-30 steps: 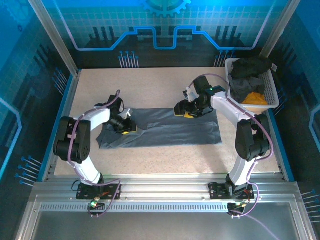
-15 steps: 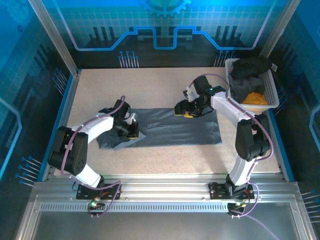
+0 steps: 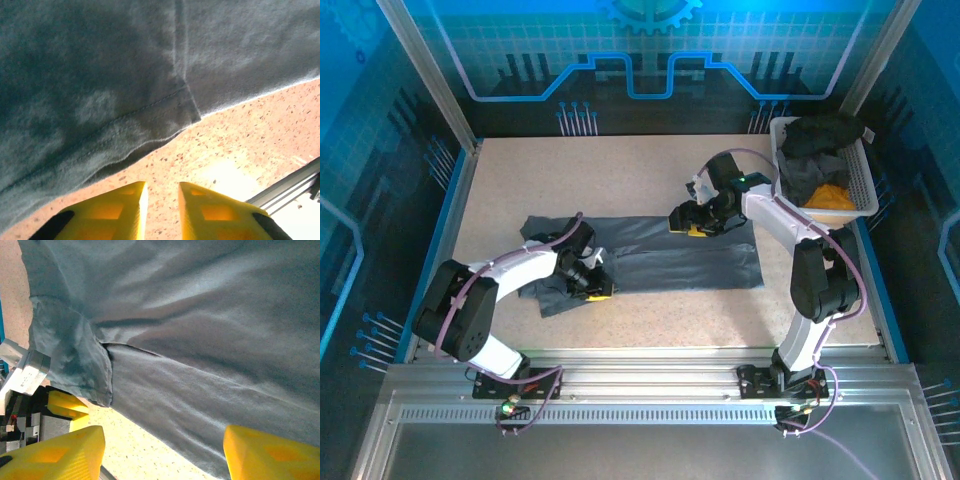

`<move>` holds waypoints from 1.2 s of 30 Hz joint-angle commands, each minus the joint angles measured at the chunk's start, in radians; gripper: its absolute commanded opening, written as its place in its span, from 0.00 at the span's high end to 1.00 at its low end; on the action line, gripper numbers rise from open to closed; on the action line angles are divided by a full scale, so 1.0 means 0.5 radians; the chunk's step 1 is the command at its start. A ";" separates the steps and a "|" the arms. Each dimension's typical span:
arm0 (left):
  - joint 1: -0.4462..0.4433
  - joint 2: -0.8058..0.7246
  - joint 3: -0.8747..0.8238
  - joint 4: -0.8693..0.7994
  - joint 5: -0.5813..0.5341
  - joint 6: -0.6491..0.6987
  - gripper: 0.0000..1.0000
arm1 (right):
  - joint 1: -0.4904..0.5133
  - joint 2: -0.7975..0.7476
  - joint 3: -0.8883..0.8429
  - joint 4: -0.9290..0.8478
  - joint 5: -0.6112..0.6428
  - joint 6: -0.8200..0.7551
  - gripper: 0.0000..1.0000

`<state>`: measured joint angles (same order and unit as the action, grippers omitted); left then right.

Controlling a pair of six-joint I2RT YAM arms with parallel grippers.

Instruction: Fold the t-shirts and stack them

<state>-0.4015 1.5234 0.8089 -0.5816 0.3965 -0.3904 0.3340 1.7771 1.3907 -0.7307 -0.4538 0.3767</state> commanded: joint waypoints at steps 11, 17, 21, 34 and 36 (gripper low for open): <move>0.799 -0.544 -0.221 -0.336 -0.562 -0.629 0.53 | 0.095 0.013 -0.032 0.031 -0.089 -0.049 0.35; 1.155 -0.459 -0.198 0.040 -0.458 -0.592 0.51 | 0.116 0.026 -0.024 0.033 -0.102 -0.049 0.36; 1.180 -0.245 -0.094 0.231 -0.383 -0.444 0.51 | 0.117 0.038 0.003 0.005 -0.099 -0.070 0.35; 1.208 -0.021 -0.122 0.332 -0.362 -0.301 0.66 | 0.114 0.011 -0.024 -0.005 -0.090 -0.064 0.35; 1.206 -0.043 -0.120 0.351 -0.332 -0.302 0.75 | 0.113 0.023 -0.017 -0.008 -0.083 -0.060 0.36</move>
<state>0.1936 1.5066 0.7563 -0.4332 0.1886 -0.5659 0.3809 1.7786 1.3815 -0.7170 -0.4797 0.3538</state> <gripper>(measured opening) 0.279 0.645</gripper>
